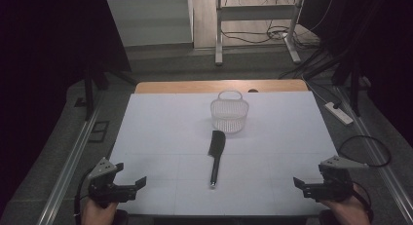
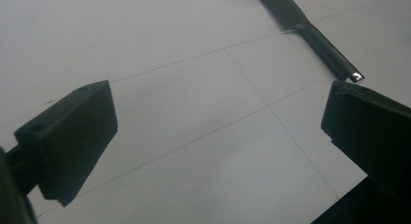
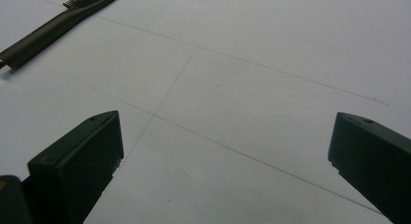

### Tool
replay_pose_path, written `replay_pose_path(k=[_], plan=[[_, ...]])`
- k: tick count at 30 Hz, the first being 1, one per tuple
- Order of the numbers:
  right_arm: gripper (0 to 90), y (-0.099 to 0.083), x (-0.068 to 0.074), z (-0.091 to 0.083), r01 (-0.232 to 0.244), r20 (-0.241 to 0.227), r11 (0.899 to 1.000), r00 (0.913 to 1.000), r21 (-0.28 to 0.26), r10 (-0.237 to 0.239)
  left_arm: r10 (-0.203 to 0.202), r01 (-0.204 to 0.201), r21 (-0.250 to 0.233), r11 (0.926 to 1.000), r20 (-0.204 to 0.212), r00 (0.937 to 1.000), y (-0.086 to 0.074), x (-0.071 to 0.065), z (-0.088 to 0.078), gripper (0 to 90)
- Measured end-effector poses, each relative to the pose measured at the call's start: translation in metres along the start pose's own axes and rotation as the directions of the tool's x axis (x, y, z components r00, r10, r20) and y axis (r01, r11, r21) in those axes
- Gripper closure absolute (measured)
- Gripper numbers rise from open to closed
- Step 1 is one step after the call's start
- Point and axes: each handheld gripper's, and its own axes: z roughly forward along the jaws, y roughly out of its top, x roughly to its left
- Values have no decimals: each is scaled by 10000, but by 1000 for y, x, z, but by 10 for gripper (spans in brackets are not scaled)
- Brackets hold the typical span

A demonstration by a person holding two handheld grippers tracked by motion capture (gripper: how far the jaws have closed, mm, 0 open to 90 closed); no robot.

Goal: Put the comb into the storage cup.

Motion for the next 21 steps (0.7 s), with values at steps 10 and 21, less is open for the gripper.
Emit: replay_pose_path(k=[10,21], plan=[[0,0,1,1,44,-40,10000,10000,86,-44,-59,59,5,10000,103,9999,0,1,0,3],[0,1,0,2,72,-133,9998,9999,178,-69,-156,154,71,9999,237,9996,1,3,1,0]])
